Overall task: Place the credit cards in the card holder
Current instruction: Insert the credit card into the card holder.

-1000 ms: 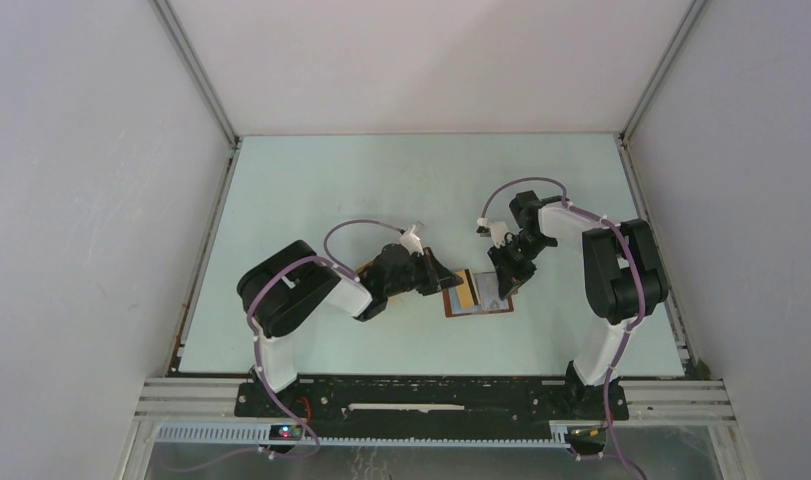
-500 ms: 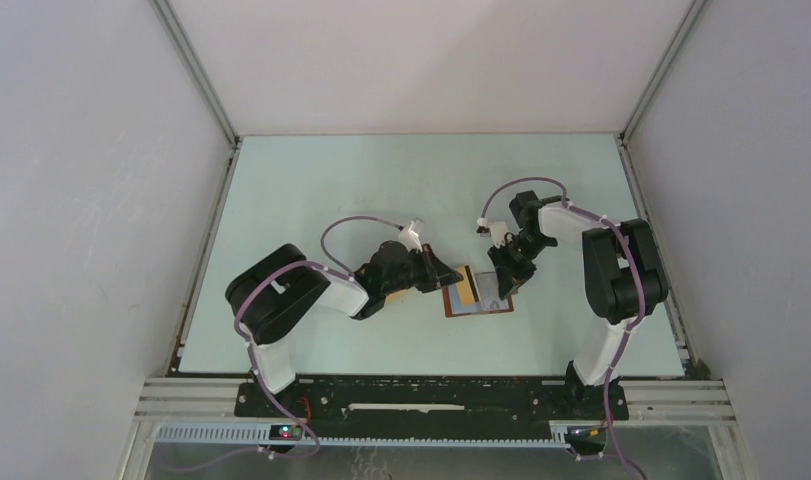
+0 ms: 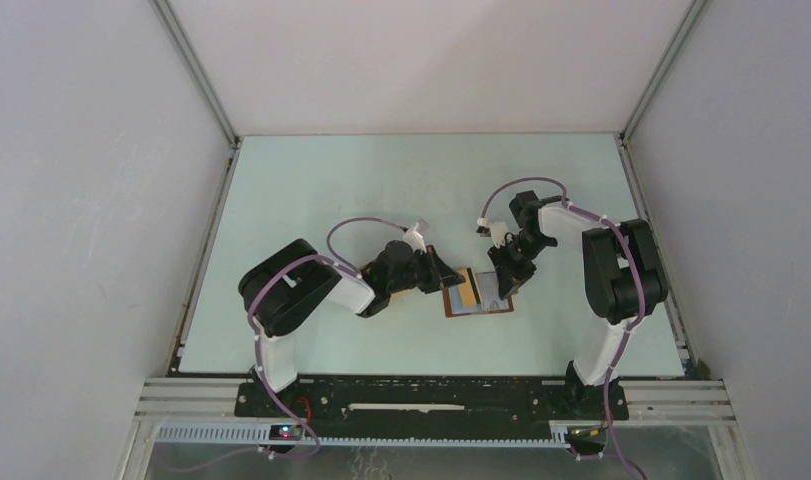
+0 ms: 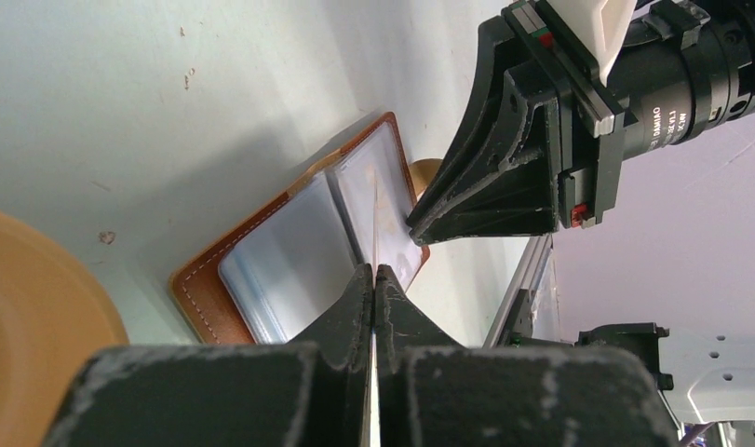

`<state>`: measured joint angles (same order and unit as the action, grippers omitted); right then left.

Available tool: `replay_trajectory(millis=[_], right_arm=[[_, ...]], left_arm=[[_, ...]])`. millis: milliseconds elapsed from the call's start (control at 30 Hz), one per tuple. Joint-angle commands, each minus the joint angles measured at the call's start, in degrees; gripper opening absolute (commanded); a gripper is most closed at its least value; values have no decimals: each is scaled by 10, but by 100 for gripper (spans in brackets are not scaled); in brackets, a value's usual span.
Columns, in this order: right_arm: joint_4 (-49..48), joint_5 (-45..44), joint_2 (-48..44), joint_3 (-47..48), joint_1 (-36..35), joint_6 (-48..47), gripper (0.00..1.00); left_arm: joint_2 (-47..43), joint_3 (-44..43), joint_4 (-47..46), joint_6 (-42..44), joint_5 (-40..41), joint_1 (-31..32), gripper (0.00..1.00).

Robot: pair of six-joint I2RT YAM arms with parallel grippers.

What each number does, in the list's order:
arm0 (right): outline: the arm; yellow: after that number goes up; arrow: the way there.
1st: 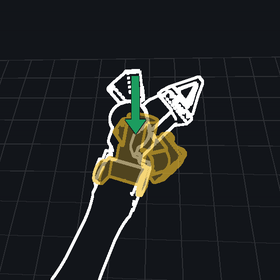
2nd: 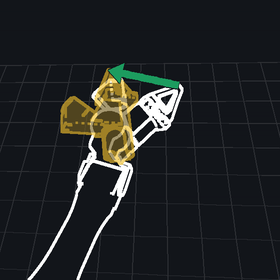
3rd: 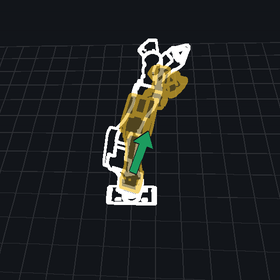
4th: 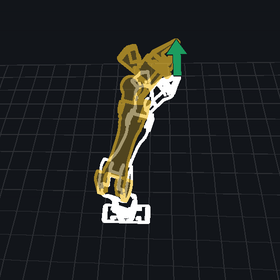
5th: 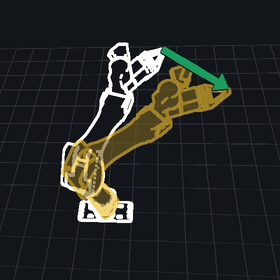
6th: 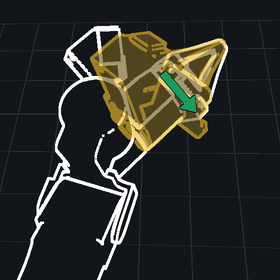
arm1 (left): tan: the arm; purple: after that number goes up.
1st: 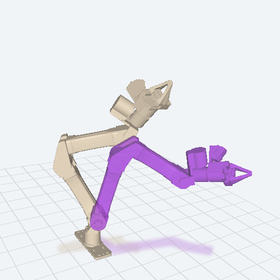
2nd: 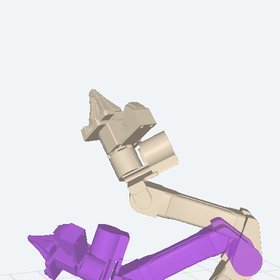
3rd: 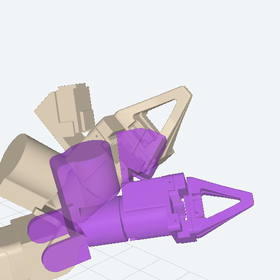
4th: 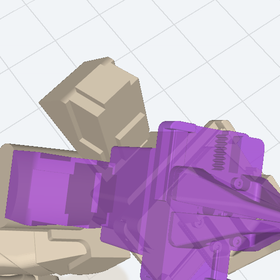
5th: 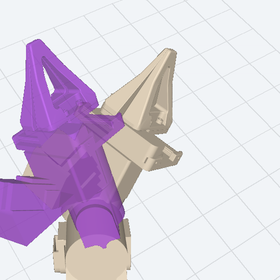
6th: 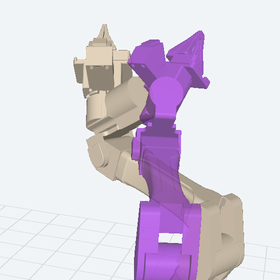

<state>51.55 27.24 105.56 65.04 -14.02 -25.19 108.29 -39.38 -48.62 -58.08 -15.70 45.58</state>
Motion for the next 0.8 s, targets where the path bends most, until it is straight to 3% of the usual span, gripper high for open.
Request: replay_trajectory(millis=[0,767], right_arm=[[-4,-26,9,7,-3,-2,21],[-1,-24,8,10,-3,-2,21]], left_arm=[[11,-27,-7,-1,-7,-2,0],[22,-52,56,4,0,11,0]])
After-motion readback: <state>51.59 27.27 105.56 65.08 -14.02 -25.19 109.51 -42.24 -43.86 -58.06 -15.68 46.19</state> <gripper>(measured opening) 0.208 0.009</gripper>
